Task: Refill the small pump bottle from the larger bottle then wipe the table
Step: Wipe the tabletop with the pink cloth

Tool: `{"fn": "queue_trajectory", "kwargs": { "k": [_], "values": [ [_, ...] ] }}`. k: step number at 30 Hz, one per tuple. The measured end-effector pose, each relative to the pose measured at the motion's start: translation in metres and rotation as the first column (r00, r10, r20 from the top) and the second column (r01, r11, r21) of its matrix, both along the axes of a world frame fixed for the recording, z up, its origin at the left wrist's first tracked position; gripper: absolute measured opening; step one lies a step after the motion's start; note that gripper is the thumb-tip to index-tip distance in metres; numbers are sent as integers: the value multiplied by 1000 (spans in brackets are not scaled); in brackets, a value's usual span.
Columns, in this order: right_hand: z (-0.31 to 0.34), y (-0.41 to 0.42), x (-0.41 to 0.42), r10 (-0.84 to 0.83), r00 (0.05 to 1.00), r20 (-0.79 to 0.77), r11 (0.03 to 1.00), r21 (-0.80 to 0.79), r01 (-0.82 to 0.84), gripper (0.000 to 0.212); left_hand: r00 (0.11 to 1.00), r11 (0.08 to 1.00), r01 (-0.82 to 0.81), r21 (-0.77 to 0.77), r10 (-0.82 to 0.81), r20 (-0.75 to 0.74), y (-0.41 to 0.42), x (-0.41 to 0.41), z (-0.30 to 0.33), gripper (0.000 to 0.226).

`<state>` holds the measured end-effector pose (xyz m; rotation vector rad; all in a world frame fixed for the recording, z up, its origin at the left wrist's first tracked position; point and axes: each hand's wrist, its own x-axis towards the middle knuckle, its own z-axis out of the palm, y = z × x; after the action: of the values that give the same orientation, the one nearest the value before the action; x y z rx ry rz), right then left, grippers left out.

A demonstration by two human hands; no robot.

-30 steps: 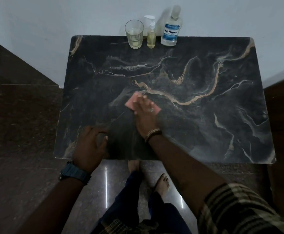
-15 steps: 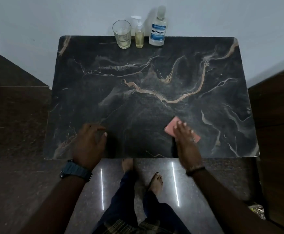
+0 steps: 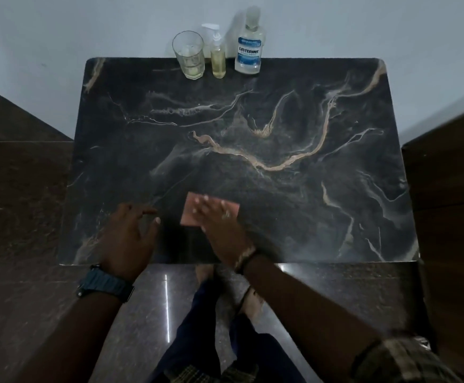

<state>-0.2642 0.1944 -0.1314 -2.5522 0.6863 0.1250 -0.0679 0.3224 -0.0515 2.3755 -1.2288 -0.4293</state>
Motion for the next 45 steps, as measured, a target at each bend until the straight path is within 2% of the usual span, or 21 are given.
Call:
{"fn": "queue_trajectory", "kwargs": {
  "k": [4,7,8,11,13,16,20,23,26,28,30,32,35,39,42,45],
  "values": [
    [-3,41,-107,-80,989,128,997,12,79,57,1000,1000,6,16,-6,11,-10,-6,0,16],
    [1,31,-183,-283,959,-18,958,52,284,70,1000,1000,23,16,-23,4,-15,-9,-3,17],
    [1,17,-197,-361,932,-38,931,49,362,69,1000,1000,28,14,-28,2,-16,-10,-4,17],
    [2,-45,-196,-560,828,35,828,65,557,55,998,998,64,-1,-64,11,-17,-6,-11,17],
    [4,-94,-163,-613,787,74,790,63,610,52,997,996,83,-32,-82,5,-19,-2,-15,15],
    [-1,-134,-90,-586,807,70,810,23,586,52,995,993,99,-61,-98,26,-21,3,-18,15],
    [-6,-91,-13,-313,950,25,950,-15,313,56,998,997,65,-48,-64,29,-28,12,-18,20],
    [-11,-21,-24,-82,994,71,997,2,82,55,997,997,68,-36,-67,29,-32,18,-15,19],
    [-13,34,-83,40,993,114,999,-11,-39,58,999,999,33,-23,-32,14,-34,21,-11,18],
    [-11,44,-128,19,993,118,1000,-9,-18,64,1000,1000,17,-6,-17,2,-37,25,-9,18],
    [-5,23,-156,-123,991,60,992,7,123,74,1000,1000,11,-4,-11,-11,-40,27,-5,18],
    [1,-20,-159,-297,955,27,955,22,296,68,1000,1000,10,-10,-10,-19,-42,29,-3,18],
    [5,-109,-129,-497,861,110,867,38,496,56,1000,1000,0,-6,0,-29,-45,35,-1,18],
    [8,-209,-46,-664,740,107,746,30,665,50,1000,1000,12,-10,-12,-20,-47,47,0,21],
    [8,-224,26,-607,789,96,794,33,607,53,1000,1000,19,-10,-19,-10,-50,53,1,19],
    [3,-176,77,-323,946,32,946,-5,324,58,1000,1000,19,-20,-19,-14,-52,58,5,17]
  ]
}}
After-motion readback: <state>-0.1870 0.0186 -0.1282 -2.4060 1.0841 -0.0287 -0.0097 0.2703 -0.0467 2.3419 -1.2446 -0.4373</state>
